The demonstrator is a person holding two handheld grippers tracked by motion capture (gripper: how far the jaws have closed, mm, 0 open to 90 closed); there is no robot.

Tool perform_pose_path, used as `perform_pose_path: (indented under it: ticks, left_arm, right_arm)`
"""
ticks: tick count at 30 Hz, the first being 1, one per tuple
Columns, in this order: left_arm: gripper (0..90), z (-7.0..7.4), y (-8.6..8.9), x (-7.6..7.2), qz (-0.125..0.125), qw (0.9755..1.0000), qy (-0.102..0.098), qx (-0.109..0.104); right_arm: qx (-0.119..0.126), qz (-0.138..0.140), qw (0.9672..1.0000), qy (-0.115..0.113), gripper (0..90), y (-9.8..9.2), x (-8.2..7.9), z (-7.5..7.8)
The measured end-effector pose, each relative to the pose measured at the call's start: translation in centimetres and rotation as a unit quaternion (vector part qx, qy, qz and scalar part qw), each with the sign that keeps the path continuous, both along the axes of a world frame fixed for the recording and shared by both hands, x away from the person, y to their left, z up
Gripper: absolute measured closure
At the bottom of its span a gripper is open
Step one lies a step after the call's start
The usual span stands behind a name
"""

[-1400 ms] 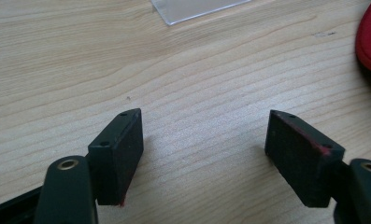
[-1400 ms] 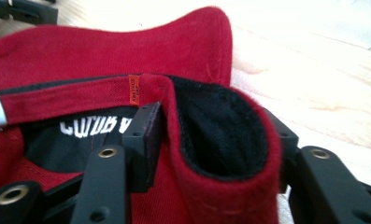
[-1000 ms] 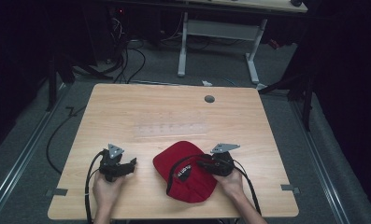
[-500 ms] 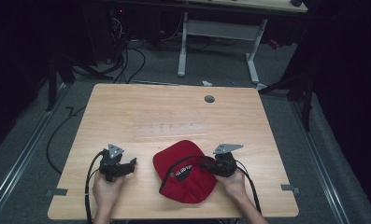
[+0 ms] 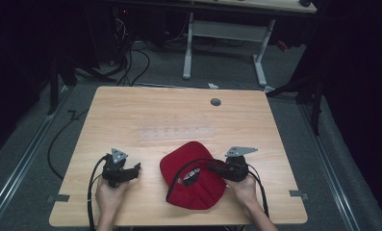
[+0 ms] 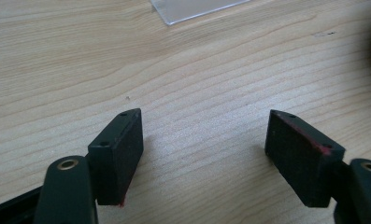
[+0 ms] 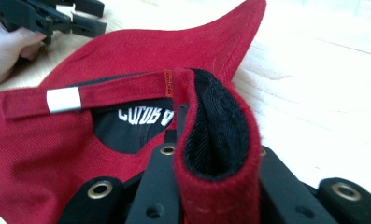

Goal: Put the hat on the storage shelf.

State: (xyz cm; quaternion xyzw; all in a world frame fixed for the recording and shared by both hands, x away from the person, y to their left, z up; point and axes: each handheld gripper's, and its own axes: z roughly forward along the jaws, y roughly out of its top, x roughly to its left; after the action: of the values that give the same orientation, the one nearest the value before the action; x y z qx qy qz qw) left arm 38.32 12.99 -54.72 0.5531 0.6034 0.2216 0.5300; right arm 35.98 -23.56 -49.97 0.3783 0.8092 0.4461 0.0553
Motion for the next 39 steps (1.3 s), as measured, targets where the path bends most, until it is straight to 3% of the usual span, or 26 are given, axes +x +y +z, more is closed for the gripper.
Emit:
perform_pose_path:
  ticks: [12, 29, 35, 39]
  left_arm:
    - [27.7, 0.0, 0.0, 0.0, -0.001, 1.0, 0.001, -0.001]
    - [25.3, 0.0, -0.2, -0.1, -0.006, 1.0, 0.001, 0.003]
    - [25.3, 0.2, -0.5, -0.4, -0.017, 0.9998, -0.009, 0.007]
    - [25.3, 1.1, -1.1, -1.0, -0.039, 0.9988, -0.028, 0.005]
  right_arm:
    - [0.018, -0.028, 0.9994, 0.013, 84.2, -1.3, 0.0, 0.9]
    - [0.029, -0.051, 0.9982, 0.007, 84.3, -2.8, 0.0, 2.5]
    - [0.037, -0.061, 0.9974, 0.007, 84.3, -3.3, 0.2, 2.9]
    - [0.039, -0.062, 0.9973, 0.006, 84.3, -3.3, 0.3, 3.4]
